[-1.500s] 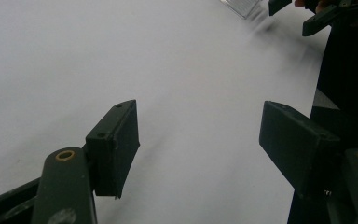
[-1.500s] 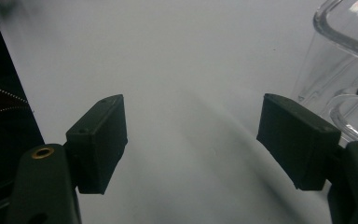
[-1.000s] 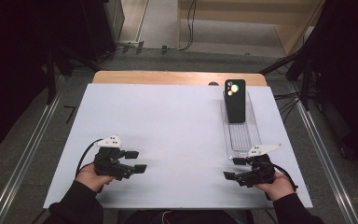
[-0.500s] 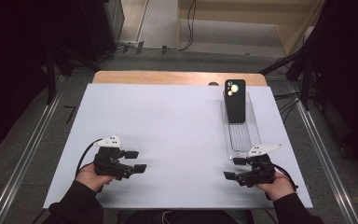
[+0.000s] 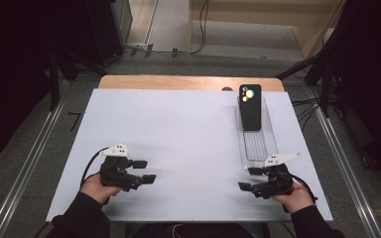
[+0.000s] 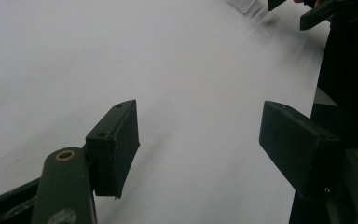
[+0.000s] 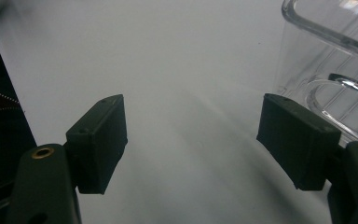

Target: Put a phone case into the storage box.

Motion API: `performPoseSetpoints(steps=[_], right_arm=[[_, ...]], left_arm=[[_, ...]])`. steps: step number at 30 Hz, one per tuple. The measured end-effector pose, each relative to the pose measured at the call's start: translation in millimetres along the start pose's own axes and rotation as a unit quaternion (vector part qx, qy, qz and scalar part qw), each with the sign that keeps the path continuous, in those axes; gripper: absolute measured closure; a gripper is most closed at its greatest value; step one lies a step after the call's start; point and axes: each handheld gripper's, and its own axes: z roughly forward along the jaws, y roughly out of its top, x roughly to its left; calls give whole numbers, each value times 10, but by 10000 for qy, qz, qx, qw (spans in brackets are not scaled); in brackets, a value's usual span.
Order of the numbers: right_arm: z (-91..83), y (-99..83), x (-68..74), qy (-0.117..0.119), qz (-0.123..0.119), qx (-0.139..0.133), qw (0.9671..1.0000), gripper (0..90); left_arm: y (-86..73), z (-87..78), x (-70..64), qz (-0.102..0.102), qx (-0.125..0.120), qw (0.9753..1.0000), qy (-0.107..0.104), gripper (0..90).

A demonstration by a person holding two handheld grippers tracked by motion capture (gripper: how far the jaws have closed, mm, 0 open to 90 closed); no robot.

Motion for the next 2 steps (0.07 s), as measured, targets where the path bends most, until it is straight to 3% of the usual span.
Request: performPoseSetpoints(steps=[2], right_arm=[[-1, 1, -4, 2, 11, 0, 10000, 222]], left_arm=[[-1, 0, 2, 2, 6, 10000, 7, 292]])
